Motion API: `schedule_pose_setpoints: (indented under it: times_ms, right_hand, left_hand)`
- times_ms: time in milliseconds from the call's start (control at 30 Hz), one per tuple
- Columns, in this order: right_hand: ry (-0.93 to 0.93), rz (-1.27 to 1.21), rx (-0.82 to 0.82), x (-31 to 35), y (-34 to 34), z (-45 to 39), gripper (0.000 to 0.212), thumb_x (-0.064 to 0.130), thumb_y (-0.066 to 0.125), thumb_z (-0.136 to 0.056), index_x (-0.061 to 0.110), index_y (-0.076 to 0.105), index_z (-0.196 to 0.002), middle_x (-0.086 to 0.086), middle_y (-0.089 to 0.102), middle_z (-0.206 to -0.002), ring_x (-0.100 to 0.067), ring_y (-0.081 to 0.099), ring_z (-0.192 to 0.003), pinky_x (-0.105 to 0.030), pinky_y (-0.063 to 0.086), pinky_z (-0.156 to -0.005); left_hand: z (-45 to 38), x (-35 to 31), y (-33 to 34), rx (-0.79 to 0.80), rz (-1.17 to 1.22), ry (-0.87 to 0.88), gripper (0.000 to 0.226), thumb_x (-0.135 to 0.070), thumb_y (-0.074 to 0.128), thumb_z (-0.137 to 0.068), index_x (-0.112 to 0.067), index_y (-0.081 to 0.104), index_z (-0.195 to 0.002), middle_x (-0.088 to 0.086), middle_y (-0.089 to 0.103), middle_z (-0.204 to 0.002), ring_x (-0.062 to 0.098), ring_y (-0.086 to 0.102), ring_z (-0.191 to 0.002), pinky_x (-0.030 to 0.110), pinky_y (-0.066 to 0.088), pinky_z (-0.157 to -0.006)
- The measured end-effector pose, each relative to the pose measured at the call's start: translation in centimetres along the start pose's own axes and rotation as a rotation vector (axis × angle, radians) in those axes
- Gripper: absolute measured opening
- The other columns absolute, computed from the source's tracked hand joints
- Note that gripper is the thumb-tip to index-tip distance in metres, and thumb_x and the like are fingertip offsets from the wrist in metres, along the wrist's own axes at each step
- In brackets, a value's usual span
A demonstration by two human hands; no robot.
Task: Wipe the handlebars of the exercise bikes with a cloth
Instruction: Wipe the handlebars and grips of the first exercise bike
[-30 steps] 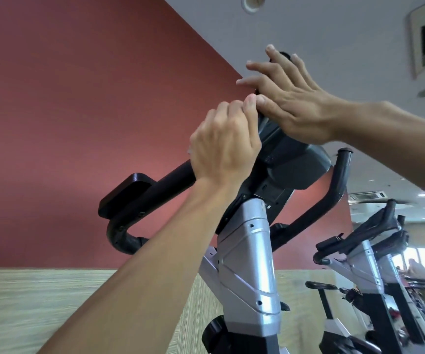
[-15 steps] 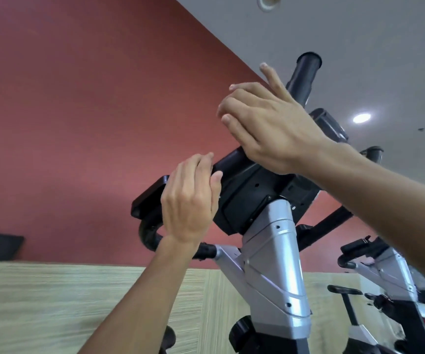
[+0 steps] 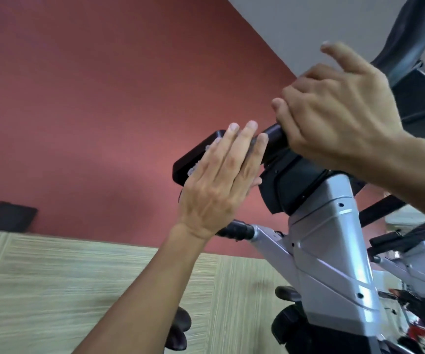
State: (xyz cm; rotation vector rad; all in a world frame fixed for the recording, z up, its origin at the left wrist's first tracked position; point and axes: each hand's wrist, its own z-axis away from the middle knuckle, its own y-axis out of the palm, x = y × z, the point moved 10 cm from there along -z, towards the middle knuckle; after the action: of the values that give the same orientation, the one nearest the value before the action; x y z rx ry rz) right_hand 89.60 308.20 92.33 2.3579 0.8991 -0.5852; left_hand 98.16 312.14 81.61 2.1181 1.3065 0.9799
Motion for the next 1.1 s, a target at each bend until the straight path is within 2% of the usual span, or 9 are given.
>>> schedule_pose_setpoints:
  times_ms: [133, 267, 333, 433, 533, 700, 800, 967, 1100]
  right_hand:
    - [0.044, -0.013, -0.02, 0.0, 0.6, 0.2, 0.073, 0.036, 0.011, -0.107, 0.008, 0.073, -0.084, -0.01, 0.077, -0.093, -0.033, 0.068, -0.096, -0.041, 0.022, -0.123]
    - [0.108, -0.047, -0.034, 0.1, 0.8, 0.2, 0.072, 0.036, 0.013, -0.105, 0.005, 0.075, -0.085, -0.012, 0.076, -0.087, -0.033, 0.067, -0.092, -0.039, 0.024, -0.12]
    - [0.121, -0.055, -0.044, 0.2, 0.9, 0.2, 0.071, 0.036, 0.014, -0.104, 0.004, 0.074, -0.082, -0.013, 0.075, -0.083, -0.034, 0.067, -0.089, -0.039, 0.025, -0.12]
    - [0.099, -0.056, -0.063, 0.4, 0.7, 0.3, 0.071, 0.035, 0.015, -0.105, 0.003, 0.074, -0.082, -0.014, 0.076, -0.085, -0.034, 0.067, -0.091, -0.039, 0.026, -0.118]
    - [0.129, -0.074, -0.113, 0.2, 0.3, 0.6, 0.069, 0.034, 0.02, -0.106, -0.001, 0.072, -0.078, -0.018, 0.073, -0.078, -0.037, 0.067, -0.086, -0.041, 0.031, -0.114]
    - [0.217, -0.117, -0.139, -0.5, 0.2, 0.8, 0.063, 0.032, 0.03, -0.104, -0.005, 0.068, -0.07, -0.022, 0.064, -0.064, -0.041, 0.067, -0.078, -0.04, 0.034, -0.096]
    - [0.261, -0.139, -0.155, -0.5, 0.4, 0.9, 0.061, 0.03, 0.034, -0.104, -0.006, 0.066, -0.067, -0.022, 0.06, -0.059, -0.042, 0.065, -0.074, -0.042, 0.032, -0.084]
    - [0.294, -0.146, -0.127, -0.8, 0.4, 1.2, 0.061, 0.032, 0.03, -0.104, -0.004, 0.068, -0.071, -0.022, 0.062, -0.063, -0.041, 0.065, -0.076, -0.043, 0.034, -0.087]
    - [0.304, -0.128, -0.141, -0.7, 0.5, 1.3, 0.063, 0.033, 0.027, -0.104, -0.002, 0.071, -0.075, -0.019, 0.065, -0.066, -0.038, 0.066, -0.076, -0.038, 0.034, -0.094]
  left_hand:
    - [1.8, 0.5, 0.1, 0.004, 0.033, 0.006, 0.056, -0.037, 0.036, -0.109, -0.001, 0.038, -0.152, 0.015, 0.041, -0.155, 0.032, 0.046, -0.142, 0.044, 0.048, -0.108]
    - [5.0, 2.2, 0.0, 0.077, 0.054, -0.114, 0.059, -0.036, 0.027, -0.109, 0.001, 0.027, -0.155, 0.016, 0.035, -0.154, 0.033, 0.04, -0.144, 0.047, 0.046, -0.109]
    - [4.5, 2.2, -0.1, 0.08, 0.046, -0.141, 0.058, -0.034, 0.024, -0.109, 0.002, 0.031, -0.154, 0.017, 0.039, -0.153, 0.033, 0.041, -0.143, 0.047, 0.043, -0.112]
    - [0.8, 1.2, -0.1, 0.049, 0.069, -0.07, 0.054, -0.032, 0.027, -0.109, 0.0, 0.046, -0.148, 0.015, 0.053, -0.148, 0.031, 0.049, -0.14, 0.045, 0.04, -0.115]
    - [0.2, 1.7, -0.1, 0.041, 0.093, -0.009, 0.051, -0.031, 0.032, -0.108, -0.002, 0.049, -0.146, 0.013, 0.056, -0.145, 0.03, 0.051, -0.138, 0.044, 0.042, -0.114]
    - [5.6, 3.1, 0.1, 0.197, 0.127, -0.053, 0.054, -0.02, 0.046, -0.108, -0.001, 0.026, -0.155, 0.017, 0.031, -0.157, 0.034, 0.032, -0.148, 0.047, 0.031, -0.122]
    - [4.7, 3.7, 0.1, 0.256, 0.168, -0.053, 0.05, -0.015, 0.041, -0.109, 0.001, 0.028, -0.154, 0.021, 0.029, -0.16, 0.036, 0.028, -0.15, 0.049, 0.026, -0.124]
    - [-0.6, 2.6, 0.0, 0.211, 0.211, 0.0, 0.045, -0.023, 0.042, -0.109, 0.0, 0.047, -0.147, 0.02, 0.043, -0.154, 0.034, 0.039, -0.146, 0.048, 0.034, -0.119]
    - [1.5, 3.7, 0.1, 0.248, 0.219, 0.055, 0.045, -0.022, 0.041, -0.108, -0.002, 0.044, -0.149, 0.021, 0.046, -0.152, 0.035, 0.044, -0.143, 0.049, 0.041, -0.113]
